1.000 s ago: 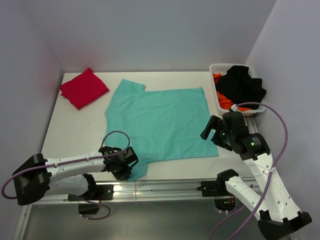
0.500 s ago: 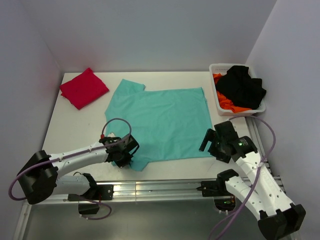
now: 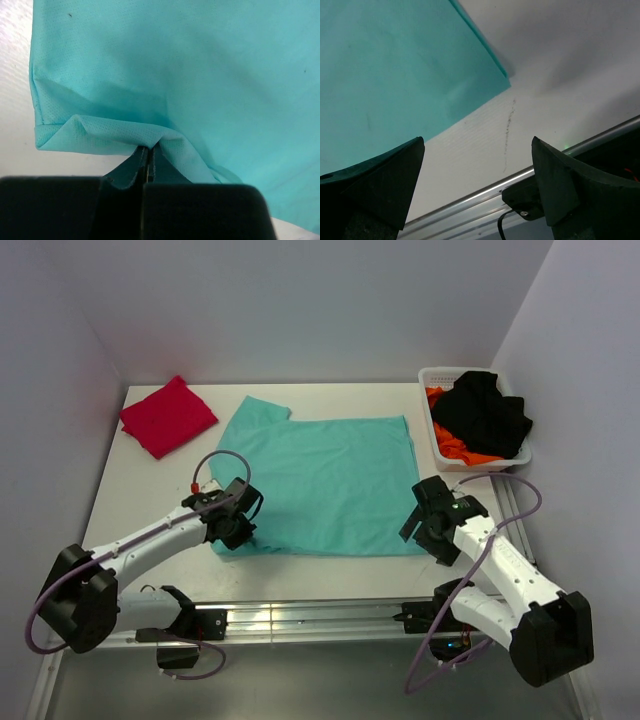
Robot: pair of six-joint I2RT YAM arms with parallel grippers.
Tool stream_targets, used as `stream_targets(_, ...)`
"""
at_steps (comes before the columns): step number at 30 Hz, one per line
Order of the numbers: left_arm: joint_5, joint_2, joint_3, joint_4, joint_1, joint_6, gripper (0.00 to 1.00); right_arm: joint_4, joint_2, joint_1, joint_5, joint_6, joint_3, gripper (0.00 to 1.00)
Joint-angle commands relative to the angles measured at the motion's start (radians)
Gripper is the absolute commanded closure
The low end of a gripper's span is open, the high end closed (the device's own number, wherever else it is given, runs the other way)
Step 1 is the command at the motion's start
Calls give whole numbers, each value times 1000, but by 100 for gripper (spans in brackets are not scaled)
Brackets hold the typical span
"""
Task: Fold and stack the t-shirts
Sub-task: Fold the tshirt
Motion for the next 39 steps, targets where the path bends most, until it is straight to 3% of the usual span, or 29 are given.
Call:
stream_targets(1, 16, 5, 40, 28, 43, 99, 100, 78, 30, -1, 56, 67, 31, 6)
stream_targets(7, 54, 11, 54, 39, 125, 182, 100, 159, 149, -1, 59, 92, 10, 17)
stream_targets(12, 77, 31, 54, 51, 161, 222, 100, 178, 211, 2, 42, 121, 5, 18)
stream_targets(19, 88, 51, 77, 47, 191, 259, 100, 190, 154, 6, 28, 173, -79, 26)
stream_targets(20, 88, 52, 80, 45, 194, 260, 100, 190, 153, 6, 30, 181, -85, 32)
stream_targets(27, 83, 51, 101, 22, 195, 256, 100, 208, 73, 8, 27, 205, -157, 35)
stream_targets(30, 83, 39, 100, 4, 194, 247, 100, 227, 111, 8, 27, 218, -170, 36)
stream_targets(33, 74, 16, 97, -21, 195, 243, 100, 239, 130, 9, 46, 218, -167, 53)
stream_targets(34, 71, 8, 97, -25, 195, 240, 100, 242, 128, 9, 59, 216, -165, 65)
stream_targets(35, 68, -3, 97, -37, 195, 242, 100, 242, 133, 9, 65, 216, -164, 71)
stream_targets(39, 49, -15, 111, -64, 194, 242, 100, 238, 166, 9, 82, 208, -141, 82)
